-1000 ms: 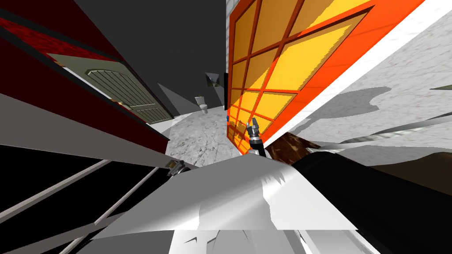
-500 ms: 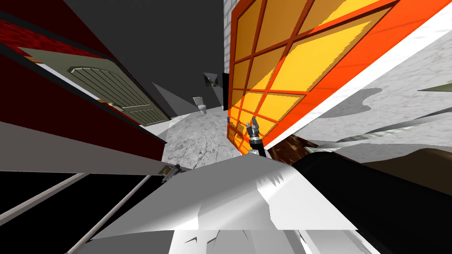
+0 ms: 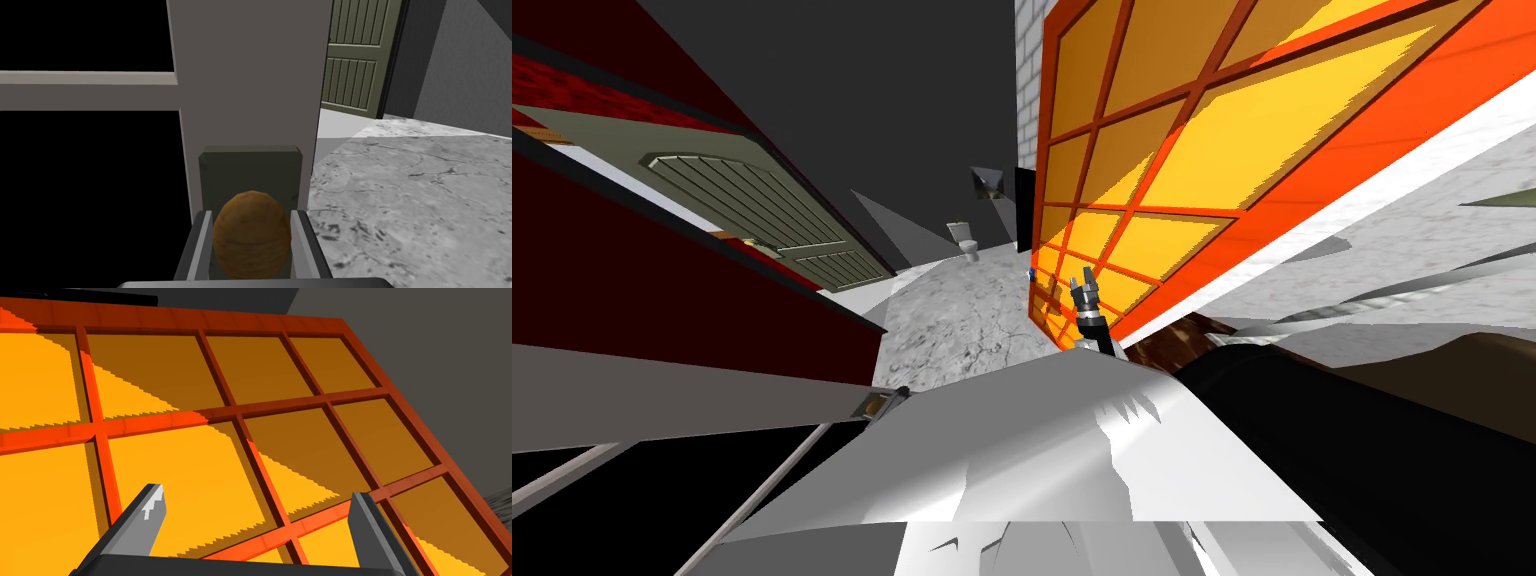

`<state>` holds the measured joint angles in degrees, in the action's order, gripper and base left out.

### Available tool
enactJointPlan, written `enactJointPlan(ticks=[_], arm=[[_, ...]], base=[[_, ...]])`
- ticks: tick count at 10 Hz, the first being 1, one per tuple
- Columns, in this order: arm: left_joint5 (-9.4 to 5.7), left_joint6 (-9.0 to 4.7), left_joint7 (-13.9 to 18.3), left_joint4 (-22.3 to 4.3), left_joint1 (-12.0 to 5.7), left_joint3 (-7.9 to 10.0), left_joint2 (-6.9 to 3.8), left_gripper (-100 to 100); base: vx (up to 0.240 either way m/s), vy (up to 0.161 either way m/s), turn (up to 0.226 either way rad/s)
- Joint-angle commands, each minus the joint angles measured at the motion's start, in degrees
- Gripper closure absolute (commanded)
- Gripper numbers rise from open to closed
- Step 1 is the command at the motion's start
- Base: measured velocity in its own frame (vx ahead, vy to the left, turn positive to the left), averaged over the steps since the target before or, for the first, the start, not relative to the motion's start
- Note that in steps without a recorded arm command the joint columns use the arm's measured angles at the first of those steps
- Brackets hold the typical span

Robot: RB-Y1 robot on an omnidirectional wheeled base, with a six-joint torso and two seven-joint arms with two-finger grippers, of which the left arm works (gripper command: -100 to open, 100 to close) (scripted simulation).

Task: Push the door open

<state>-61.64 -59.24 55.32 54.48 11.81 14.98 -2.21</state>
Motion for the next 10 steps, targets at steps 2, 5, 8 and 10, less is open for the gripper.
enactJointPlan(ticks=[2,5,8,10], arm=[[-0.92,-0.46,-0.1,-0.1,0.2,1.04,-0.63,100],[-2.45,-0.97,-0.5,-0.1,0.58,2.59,-1.21,100],[-4.5,-1.66,-0.9,0.0,1.08,4.65,-1.36,100],[-5.55,-2.01,-1.1,0.0,1.33,5.71,-1.15,100]], base=[[0.072,0.076,0.02],[0.164,0.12,0.044],[0.188,0.169,0.062],[0.158,0.181,0.042]])
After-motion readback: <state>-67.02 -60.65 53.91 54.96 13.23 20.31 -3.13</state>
